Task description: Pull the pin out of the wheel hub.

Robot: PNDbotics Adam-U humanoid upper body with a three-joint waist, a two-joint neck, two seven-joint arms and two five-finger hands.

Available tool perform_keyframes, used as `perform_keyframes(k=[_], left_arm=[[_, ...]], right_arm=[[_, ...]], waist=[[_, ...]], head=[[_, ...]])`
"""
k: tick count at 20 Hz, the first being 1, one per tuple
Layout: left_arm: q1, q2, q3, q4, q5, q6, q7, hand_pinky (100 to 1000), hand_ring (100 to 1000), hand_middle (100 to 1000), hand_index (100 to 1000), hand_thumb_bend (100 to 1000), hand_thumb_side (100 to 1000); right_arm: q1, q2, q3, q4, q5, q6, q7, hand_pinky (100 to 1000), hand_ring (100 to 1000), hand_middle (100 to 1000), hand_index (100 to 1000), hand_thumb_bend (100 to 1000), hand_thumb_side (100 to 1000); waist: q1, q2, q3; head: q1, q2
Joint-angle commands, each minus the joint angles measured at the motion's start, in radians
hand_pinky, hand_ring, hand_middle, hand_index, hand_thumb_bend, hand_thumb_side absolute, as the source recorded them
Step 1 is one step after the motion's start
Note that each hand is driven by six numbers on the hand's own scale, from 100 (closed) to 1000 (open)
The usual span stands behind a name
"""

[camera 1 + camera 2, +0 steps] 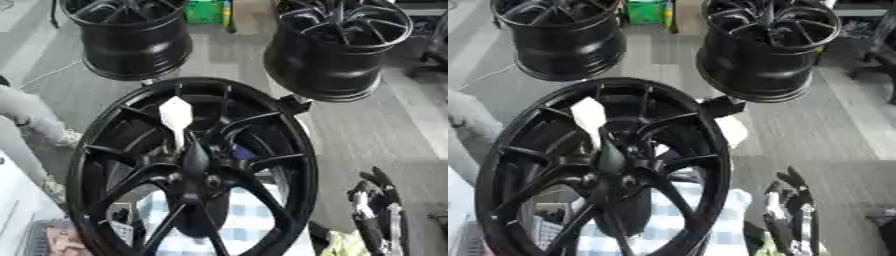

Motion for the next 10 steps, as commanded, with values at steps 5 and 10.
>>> perform_keyframes(k=[5,10], left_arm=[[-0.047,-0.155,0.021,0.034,-0.028,0.045,0.032,718,657,728,897,100,711],[-0.074,-0.194,0.014,0.083,-0.044,0.049,0.005,719,658,732,898,100,725]], right_arm=[[0.001,-0.011,-0.008,-0.027,0.010,-0.001,-0.004,520,541,734,898,100,539],[0.003,-0.010,-0.008,-0.029,0.010,0.001,-0.006,520,541,734,898,100,539]], waist=[[0.000,-0.014,0.011],[-0.003,-0.012,0.013]], head=[[0.013,0.017],[0.011,0.032]])
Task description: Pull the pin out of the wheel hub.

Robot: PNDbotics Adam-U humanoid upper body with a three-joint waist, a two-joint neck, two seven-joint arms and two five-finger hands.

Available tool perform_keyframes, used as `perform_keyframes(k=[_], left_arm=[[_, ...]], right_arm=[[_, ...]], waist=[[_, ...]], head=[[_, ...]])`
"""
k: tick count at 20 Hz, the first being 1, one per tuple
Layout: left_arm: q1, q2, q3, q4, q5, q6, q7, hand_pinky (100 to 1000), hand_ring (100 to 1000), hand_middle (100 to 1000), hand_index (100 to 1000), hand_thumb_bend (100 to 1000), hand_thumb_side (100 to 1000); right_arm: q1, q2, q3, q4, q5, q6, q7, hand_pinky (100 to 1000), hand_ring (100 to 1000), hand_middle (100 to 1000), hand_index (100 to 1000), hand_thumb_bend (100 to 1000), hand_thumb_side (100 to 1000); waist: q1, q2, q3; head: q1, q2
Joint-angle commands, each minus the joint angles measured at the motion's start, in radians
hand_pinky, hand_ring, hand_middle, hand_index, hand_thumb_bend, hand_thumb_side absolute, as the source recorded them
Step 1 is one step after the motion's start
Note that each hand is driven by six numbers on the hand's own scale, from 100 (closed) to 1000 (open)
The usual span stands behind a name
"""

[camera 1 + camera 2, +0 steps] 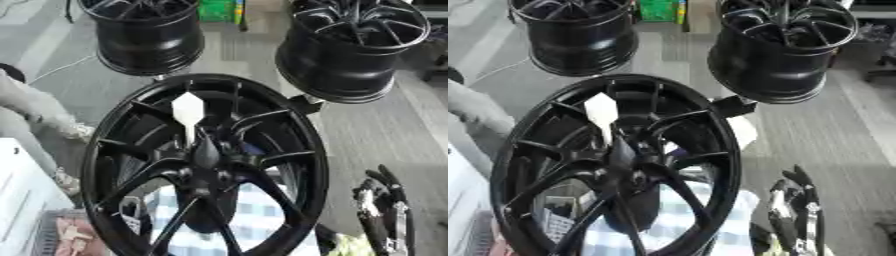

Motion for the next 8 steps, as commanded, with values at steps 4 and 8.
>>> perform_keyframes(k=[4,8], left_arm=[[-0.027,-0.015,-0.002,0.034,-0.021,0.006,-0.028,719,657,731,894,100,731],[-0.034,-0.024,-0.008,0.049,-0.027,0.010,-0.036,718,654,726,870,100,735]], right_arm=[[-0.004,-0.009,-0.003,-0.027,0.008,0.000,-0.006,520,540,734,898,100,540],[-0.005,-0.009,-0.003,-0.029,0.008,0.001,-0.006,520,541,734,899,100,539]], waist=[[0.000,-0.002,-0.001],[-0.001,0.000,-0.002]], head=[[-0.017,0.007],[-0.028,0.007]])
